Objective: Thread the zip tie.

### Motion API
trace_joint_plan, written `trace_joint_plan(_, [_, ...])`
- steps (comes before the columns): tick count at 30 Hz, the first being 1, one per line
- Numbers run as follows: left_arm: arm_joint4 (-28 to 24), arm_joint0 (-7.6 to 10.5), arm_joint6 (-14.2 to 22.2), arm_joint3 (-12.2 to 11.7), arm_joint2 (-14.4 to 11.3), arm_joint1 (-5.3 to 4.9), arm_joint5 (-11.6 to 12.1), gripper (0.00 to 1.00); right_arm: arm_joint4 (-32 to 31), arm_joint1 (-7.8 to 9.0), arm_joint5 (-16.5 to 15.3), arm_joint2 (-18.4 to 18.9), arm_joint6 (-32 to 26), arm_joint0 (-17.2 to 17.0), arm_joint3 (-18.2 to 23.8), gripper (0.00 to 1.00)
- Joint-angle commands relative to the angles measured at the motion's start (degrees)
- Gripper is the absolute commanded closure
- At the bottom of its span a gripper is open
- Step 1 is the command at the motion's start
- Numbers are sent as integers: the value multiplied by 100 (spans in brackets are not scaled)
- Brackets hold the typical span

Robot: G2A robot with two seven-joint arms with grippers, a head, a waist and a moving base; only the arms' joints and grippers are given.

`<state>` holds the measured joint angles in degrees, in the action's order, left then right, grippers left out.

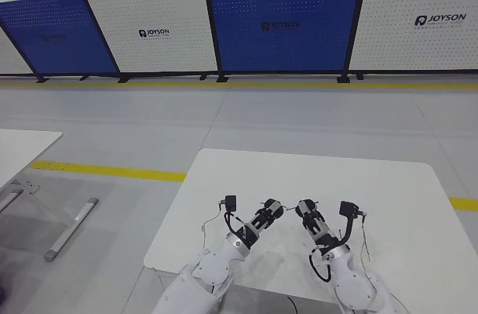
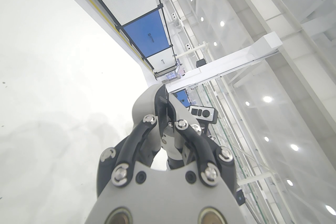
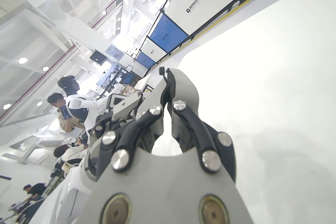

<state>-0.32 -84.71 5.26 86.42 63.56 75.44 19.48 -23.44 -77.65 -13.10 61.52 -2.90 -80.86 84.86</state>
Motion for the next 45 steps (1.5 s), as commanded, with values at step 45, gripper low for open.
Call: trace_joint_plan(45, [0,0,0,0,0,0,0,100,1000,84,-638,-132,-587,458,-544,100])
